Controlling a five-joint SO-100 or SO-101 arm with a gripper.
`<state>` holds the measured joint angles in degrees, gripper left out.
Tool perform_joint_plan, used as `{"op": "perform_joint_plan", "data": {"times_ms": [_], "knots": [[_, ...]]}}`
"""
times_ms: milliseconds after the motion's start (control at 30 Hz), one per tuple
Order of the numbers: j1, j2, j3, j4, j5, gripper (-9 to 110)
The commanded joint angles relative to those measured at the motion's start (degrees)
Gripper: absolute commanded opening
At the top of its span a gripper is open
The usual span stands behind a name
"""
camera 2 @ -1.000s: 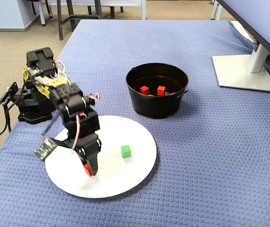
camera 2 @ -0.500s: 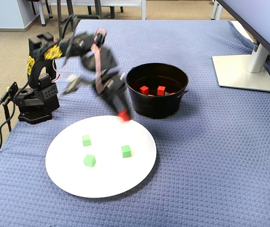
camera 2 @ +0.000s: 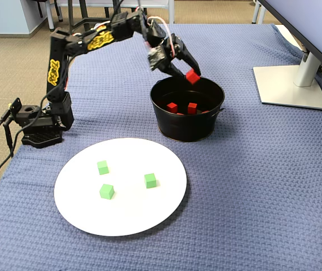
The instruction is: Pick up the red cubes from the white plate and place them in the black recipient
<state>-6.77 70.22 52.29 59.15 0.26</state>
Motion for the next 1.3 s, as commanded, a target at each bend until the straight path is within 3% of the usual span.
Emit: {"op": "perform_joint_plan", "data": {"times_ms": [0, 133, 333, 533, 667, 867, 1000, 1267], "knots": [[-6.1, -2.5, -5.2, 2.1, -5.4, 31], [-4.1, 1.1, -4.9, 4.5, -4.0, 33], [8.3, 10.0, -3.1, 9.1, -3.5, 27], [22.9, 23.0, 12.6, 7.8, -9.6, 15], [31.2, 30.5, 24.3, 5.0, -11.9, 0], [41.7, 41.5, 47.6, -4.6, -14.1, 0], [39.9, 49.9, 66.3, -12.8, -16.4, 0], [22.3, 73.5, 91.0, -8.2, -9.8, 0]]}}
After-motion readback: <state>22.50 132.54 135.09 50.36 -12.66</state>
